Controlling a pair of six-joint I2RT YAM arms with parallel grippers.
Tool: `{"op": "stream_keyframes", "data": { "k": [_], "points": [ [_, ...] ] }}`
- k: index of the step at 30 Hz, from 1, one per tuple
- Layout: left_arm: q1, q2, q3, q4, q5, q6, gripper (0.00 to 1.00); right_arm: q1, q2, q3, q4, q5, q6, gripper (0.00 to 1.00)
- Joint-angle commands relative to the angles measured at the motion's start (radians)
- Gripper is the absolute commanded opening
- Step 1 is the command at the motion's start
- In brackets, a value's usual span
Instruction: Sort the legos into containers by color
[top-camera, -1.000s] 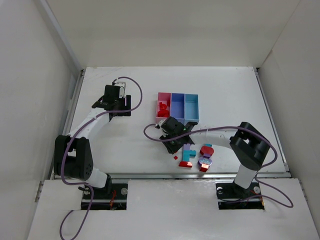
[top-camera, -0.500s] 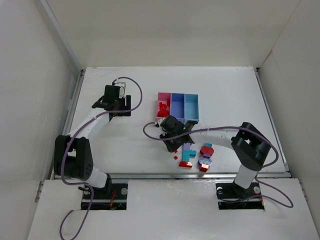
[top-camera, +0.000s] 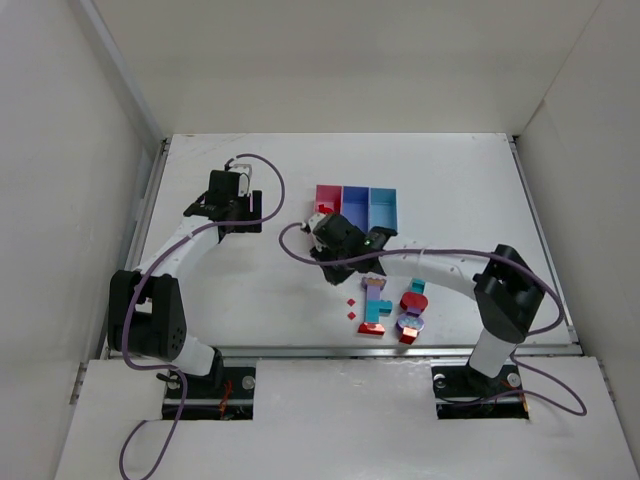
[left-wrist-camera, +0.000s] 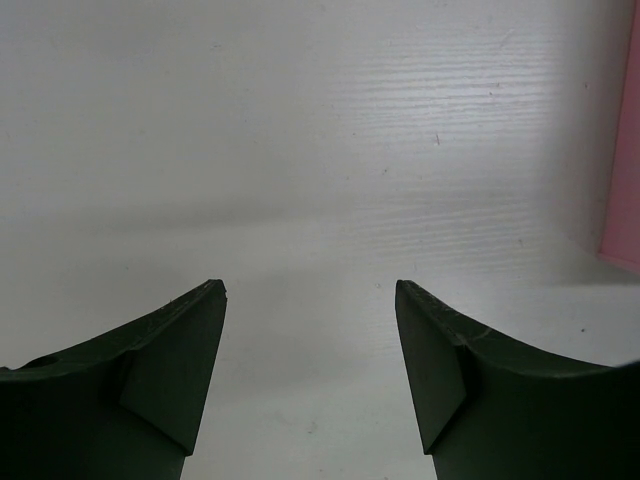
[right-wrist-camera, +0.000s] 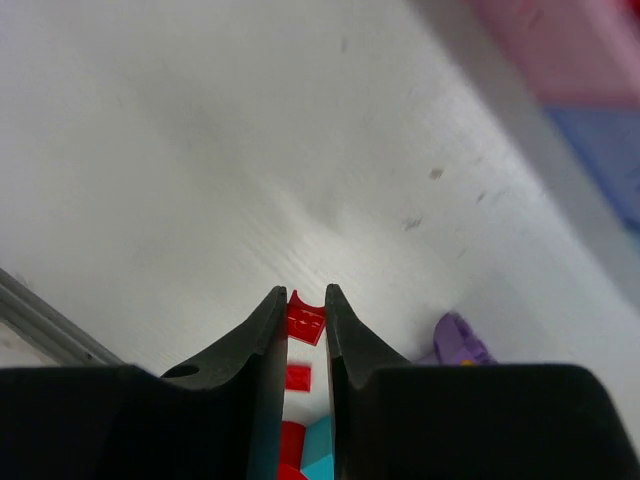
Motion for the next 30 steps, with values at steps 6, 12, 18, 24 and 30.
{"op": "stream_keyframes", "data": {
  "k": [6, 12, 18, 24, 30],
  "points": [
    [-0.003, -0.036, -0.023, 0.018, -0.02, 0.008, 0.66, -0.106, 0.079, 0.344, 0.086, 0.157, 0.01, 0.0],
    [-0.003, -0.056, -0.023, 0.018, -0.04, 0.008, 0.66, -0.189, 0.259, 0.547, 0.09, 0.159, 0.01, 0.0],
    [-0.003, -0.066, -0.023, 0.018, -0.058, 0.008, 0.66, -0.223, 0.349, 0.631, 0.068, 0.169, -0.01, 0.13],
    [-0.003, -0.066, -0.023, 0.018, -0.059, 0.017, 0.66, -0.223, 0.35, 0.644, 0.039, 0.16, -0.021, 0.71],
    [-0.003, -0.066, -0.023, 0.027, -0.059, 0.017, 0.67, -0.223, 0.292, 0.615, 0.016, 0.133, -0.039, 0.78]
  ]
}}
